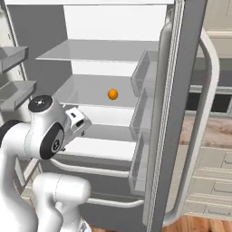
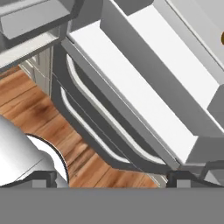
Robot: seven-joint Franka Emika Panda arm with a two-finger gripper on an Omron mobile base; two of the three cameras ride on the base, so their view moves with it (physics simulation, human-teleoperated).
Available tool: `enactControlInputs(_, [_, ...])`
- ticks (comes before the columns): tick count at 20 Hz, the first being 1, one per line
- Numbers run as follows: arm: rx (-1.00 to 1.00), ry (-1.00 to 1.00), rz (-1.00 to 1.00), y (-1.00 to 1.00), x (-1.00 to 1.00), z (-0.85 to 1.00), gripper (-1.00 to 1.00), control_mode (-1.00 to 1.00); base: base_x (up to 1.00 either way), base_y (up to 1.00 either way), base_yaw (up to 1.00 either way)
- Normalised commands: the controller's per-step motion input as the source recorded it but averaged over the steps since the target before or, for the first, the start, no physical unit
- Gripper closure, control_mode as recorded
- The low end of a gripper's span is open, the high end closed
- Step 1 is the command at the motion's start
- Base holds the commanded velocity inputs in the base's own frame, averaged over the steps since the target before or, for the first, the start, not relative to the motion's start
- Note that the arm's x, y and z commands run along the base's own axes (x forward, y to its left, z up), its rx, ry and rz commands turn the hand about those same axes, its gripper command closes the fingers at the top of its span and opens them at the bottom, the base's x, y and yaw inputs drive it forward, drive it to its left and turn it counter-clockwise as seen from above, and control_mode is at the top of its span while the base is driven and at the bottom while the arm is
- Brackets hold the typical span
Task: Place the cold items (eggplant and orange) from the fridge in one tupperware on the dining counter. Place the warm items (hot dog and kebab skewer) in the stove area in another tupperware.
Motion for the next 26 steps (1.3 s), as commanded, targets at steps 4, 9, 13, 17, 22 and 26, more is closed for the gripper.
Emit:
enactControlInputs(4, [0.0,0.0,0.0,0.0,0.0,0.0,-1.0,1.0,0.61,0.0,0.1])
enactControlInputs(9, [0.0,0.0,0.0,0.0,0.0,0.0,-1.0,1.0,0.56,-0.03,0.05])
enactControlInputs(13, [0.0,0.0,0.0,0.0,0.0,0.0,-1.0,1.0,0.33,-0.03,0.0])
enactControlInputs(17, [0.0,-0.05,0.0,-0.03,0.0,0.01,-1.0,-1.0,0.01,0.0,0.0])
enactControlInputs(22, [0.02,-0.29,-0.13,0.0,0.04,0.26,-1.0,-1.0,0.0,0.0,0.0])
enactControlInputs(26, [0.27,-0.51,-0.24,-0.09,0.24,0.3,-1.0,-1.0,0.0,0.0,0.0])
